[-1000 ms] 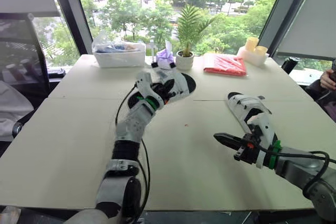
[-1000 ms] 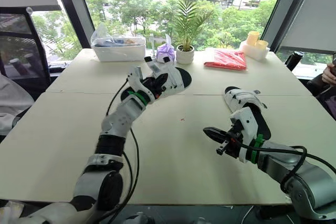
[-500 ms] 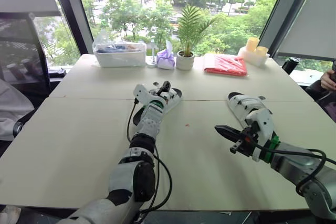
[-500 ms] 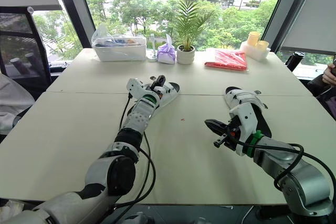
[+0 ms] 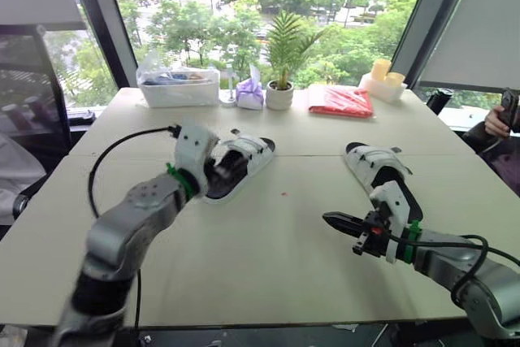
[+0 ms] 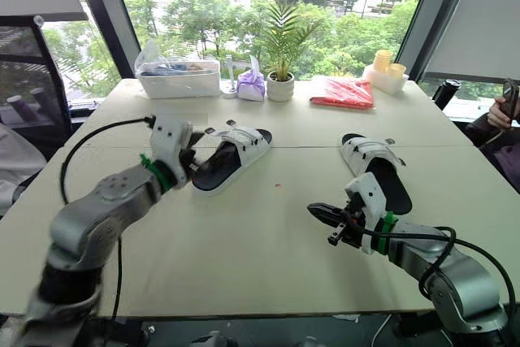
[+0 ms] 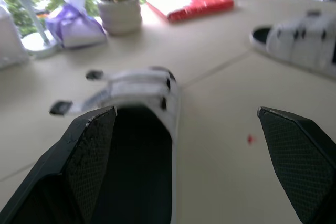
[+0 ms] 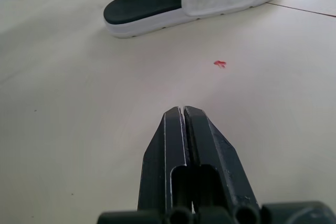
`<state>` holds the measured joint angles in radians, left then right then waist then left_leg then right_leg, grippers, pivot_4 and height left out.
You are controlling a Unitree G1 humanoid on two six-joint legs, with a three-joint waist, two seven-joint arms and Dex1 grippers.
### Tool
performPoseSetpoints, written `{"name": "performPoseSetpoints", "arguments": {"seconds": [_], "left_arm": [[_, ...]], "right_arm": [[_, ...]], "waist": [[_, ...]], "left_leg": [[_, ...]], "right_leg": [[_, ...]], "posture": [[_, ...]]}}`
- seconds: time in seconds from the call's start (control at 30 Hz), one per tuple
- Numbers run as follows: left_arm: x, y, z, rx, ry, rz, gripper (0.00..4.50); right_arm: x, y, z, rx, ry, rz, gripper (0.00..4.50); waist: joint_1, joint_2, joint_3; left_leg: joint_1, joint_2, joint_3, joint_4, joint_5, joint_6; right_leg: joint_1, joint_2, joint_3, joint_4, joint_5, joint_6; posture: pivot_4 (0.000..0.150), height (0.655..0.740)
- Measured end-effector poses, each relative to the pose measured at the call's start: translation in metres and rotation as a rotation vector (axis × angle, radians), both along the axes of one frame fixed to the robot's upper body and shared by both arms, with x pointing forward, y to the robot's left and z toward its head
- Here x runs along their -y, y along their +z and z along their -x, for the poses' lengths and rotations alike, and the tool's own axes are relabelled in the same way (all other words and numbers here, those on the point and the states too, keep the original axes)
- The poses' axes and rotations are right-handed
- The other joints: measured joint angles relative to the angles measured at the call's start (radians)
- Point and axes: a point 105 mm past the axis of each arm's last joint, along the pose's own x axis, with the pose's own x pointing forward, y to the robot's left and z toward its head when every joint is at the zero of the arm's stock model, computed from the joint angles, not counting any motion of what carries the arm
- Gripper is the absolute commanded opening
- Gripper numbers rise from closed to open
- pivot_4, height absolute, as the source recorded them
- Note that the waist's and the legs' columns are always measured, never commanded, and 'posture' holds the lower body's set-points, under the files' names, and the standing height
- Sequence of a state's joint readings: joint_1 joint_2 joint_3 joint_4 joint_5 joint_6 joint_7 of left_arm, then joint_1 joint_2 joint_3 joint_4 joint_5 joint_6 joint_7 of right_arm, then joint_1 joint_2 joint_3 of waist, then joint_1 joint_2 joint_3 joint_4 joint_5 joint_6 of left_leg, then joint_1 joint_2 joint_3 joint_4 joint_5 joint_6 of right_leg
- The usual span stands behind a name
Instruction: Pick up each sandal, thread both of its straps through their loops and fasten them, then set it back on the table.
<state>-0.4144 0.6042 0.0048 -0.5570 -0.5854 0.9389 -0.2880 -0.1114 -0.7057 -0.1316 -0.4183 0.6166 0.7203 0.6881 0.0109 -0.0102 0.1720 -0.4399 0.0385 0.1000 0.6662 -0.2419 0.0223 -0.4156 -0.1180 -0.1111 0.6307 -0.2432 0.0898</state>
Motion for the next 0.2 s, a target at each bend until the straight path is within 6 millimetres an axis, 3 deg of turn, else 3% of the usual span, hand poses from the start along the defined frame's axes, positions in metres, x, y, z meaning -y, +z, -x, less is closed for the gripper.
{"name": "performPoseSetpoints", "arguments": {"seconds": [0.2], "left_arm": [[-0.023, -0.031, 0.029, -0.143, 0.009, 0.004, 4.44]], "right_arm": [[0.002, 0.002, -0.017, 0.027, 0.02, 0.013, 0.0]], "waist": [[0.007, 0.0, 0.0]], "left_leg": [[0.0, 0.001, 0.0, 0.001, 0.0, 0.0]], "right_leg": [[0.001, 0.0, 0.0, -0.001, 0.0, 0.0]], "posture": [[0.15, 0.74]]}}
